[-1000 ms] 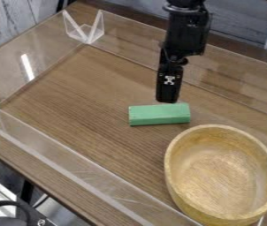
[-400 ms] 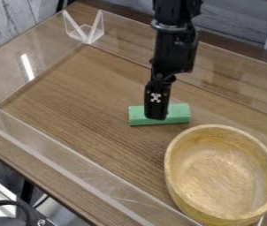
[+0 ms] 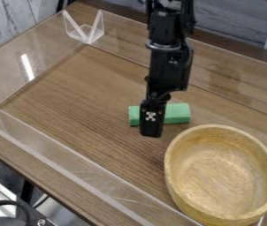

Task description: Put the green block in the brown bowl

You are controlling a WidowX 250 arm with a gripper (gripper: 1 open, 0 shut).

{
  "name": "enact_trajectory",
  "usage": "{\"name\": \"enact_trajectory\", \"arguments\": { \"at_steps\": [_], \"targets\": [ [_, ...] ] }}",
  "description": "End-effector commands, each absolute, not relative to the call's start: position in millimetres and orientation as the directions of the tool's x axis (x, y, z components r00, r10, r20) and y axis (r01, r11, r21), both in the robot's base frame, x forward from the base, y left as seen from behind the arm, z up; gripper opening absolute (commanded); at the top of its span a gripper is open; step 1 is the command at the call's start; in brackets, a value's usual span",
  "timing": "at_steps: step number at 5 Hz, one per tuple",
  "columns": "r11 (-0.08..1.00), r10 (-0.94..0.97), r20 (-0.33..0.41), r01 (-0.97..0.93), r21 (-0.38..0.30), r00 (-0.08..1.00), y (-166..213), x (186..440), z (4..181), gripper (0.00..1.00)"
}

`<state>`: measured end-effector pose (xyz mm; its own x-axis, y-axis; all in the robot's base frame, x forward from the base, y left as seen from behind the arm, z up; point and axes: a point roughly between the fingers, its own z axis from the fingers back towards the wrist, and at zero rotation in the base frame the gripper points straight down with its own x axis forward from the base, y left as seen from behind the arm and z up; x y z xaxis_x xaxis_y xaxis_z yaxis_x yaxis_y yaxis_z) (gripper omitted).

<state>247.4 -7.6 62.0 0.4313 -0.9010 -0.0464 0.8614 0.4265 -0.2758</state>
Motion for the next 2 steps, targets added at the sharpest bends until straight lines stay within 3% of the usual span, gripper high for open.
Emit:
{"name": "enact_trajectory", "arguments": {
  "at_steps": [1, 2],
  "targets": [
    [0.431, -0.899, -0.014, 0.877, -0.214, 0.438, -8.3, 252.9, 72.9, 1.00],
    [0.432, -0.898, -0.014, 0.875, -0.217, 0.440, -10.5, 253.3, 65.6, 1.00]
  ]
}}
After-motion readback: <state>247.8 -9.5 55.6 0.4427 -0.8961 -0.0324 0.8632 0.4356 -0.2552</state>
